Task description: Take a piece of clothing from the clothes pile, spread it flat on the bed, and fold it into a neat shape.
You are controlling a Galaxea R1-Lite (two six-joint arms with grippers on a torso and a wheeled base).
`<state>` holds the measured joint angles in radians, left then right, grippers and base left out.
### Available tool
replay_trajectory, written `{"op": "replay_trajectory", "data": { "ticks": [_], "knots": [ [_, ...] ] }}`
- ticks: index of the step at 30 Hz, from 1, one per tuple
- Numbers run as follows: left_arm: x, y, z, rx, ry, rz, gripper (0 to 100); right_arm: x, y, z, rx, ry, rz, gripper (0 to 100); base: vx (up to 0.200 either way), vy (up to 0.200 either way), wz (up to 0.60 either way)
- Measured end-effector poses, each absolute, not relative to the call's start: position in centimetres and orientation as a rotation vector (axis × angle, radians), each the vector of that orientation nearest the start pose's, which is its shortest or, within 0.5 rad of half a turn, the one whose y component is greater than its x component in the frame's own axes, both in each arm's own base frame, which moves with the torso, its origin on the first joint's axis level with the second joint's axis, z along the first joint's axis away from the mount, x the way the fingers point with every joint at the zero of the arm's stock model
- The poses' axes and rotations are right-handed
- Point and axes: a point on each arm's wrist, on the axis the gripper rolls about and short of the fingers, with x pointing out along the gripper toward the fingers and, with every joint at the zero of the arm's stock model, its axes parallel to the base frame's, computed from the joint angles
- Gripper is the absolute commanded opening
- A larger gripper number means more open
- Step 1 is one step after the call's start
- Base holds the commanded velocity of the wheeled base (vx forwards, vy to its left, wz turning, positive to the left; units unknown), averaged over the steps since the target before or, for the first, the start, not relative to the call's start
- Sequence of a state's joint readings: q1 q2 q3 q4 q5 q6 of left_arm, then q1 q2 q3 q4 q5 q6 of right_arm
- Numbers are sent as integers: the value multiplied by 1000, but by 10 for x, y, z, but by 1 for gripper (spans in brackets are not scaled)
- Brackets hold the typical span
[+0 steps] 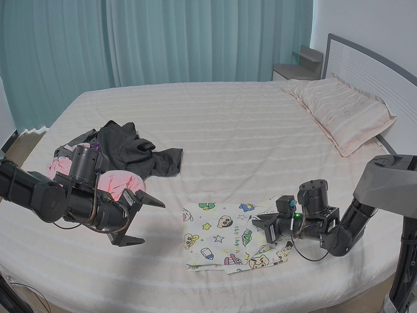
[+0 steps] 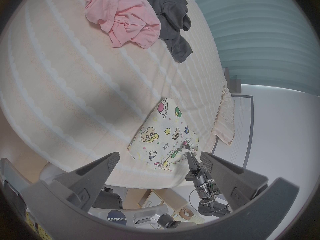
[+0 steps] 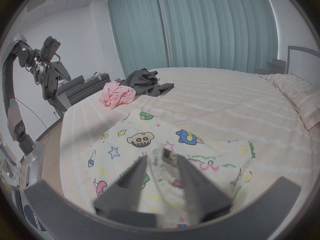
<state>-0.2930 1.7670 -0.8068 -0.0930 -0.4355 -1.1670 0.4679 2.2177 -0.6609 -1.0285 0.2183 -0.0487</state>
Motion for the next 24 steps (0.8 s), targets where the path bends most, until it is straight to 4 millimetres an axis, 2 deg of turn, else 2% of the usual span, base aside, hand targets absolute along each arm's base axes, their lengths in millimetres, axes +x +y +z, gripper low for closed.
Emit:
{"op": "replay_trajectory", "data": {
  "ticks": [8,15,20,24],
  "knots": [
    [272,-92,115,-1097,1189,-81,100,285,138,21,-98,565,682,0,0,0,0],
    [272,-94,113,-1092,1196,-83,100,257,115,27,-69,616,704,0,0,0,0],
    [272,-95,113,-1090,1200,-83,100,236,99,23,-50,671,699,0,0,0,0],
    [272,-95,112,-1090,1202,-83,100,227,89,19,-35,681,687,0,0,0,0]
  ]
}}
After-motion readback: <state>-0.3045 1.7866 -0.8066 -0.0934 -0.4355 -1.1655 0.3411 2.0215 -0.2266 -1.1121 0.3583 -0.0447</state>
